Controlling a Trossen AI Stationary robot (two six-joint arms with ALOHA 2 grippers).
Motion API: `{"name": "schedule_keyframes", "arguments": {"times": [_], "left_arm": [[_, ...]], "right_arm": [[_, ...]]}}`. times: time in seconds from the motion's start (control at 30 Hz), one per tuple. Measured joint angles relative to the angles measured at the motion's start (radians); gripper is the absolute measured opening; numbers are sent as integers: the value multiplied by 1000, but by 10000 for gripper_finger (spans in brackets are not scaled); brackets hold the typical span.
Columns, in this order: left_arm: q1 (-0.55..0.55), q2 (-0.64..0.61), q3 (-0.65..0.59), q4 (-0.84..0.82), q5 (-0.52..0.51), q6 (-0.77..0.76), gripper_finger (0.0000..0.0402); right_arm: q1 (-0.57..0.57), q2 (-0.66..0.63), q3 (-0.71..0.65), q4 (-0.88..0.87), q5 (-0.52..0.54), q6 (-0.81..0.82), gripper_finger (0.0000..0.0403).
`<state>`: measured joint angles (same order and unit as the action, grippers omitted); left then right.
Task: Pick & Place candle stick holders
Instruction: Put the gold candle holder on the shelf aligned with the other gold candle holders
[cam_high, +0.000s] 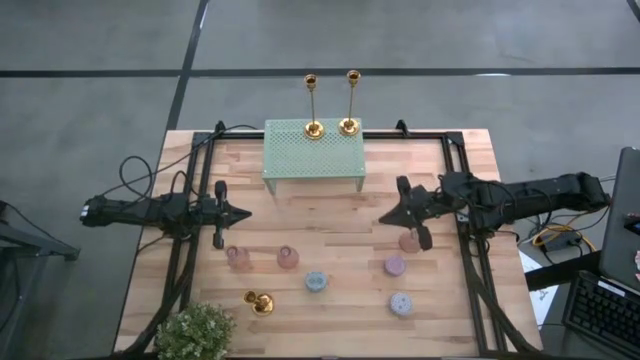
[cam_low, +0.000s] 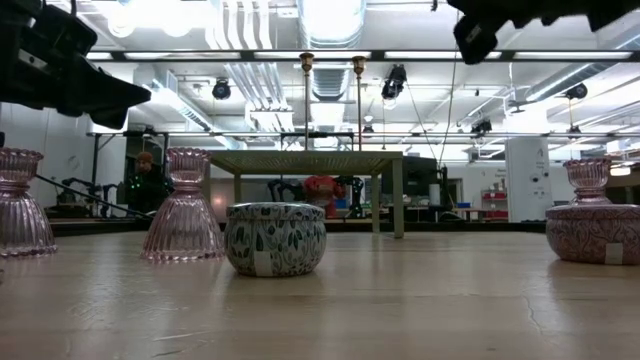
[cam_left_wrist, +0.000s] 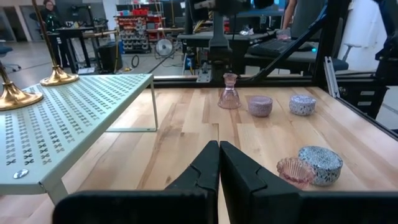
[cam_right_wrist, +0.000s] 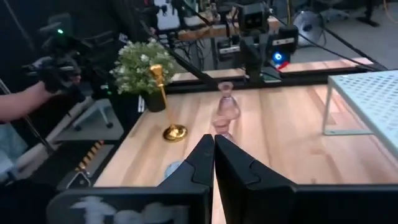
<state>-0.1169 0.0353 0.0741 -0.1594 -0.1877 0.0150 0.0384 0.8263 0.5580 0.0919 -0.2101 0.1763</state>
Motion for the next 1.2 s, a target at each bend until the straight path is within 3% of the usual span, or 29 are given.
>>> {"name": "schedule_keyframes", "arguments": {"times": [0.27, 0.4, 0.57, 0.87, 1.03, 1.2], "left_arm": [[0, 3, -1, 11, -10, 25, 16], [0, 3, -3, 34, -4, -109, 16], [0, 5, -3, 170, -53, -299, 16], [0, 10, -2, 384, -84, -412, 16], [-2, 30, -2, 388, 82, -434, 18], [-15, 112, -2, 429, 152, -467, 46]], "right_arm": [[34, -76, -171, 211, 4, -6, 8], [33, -121, -240, 256, 40, -19, 8], [12, -213, -290, 226, 52, -6, 8], [-20, -455, -316, 6, 55, 0, 8], [-20, -566, -369, -7, 55, 0, 8], [-19, -639, -422, -11, 53, 20, 8]]}}
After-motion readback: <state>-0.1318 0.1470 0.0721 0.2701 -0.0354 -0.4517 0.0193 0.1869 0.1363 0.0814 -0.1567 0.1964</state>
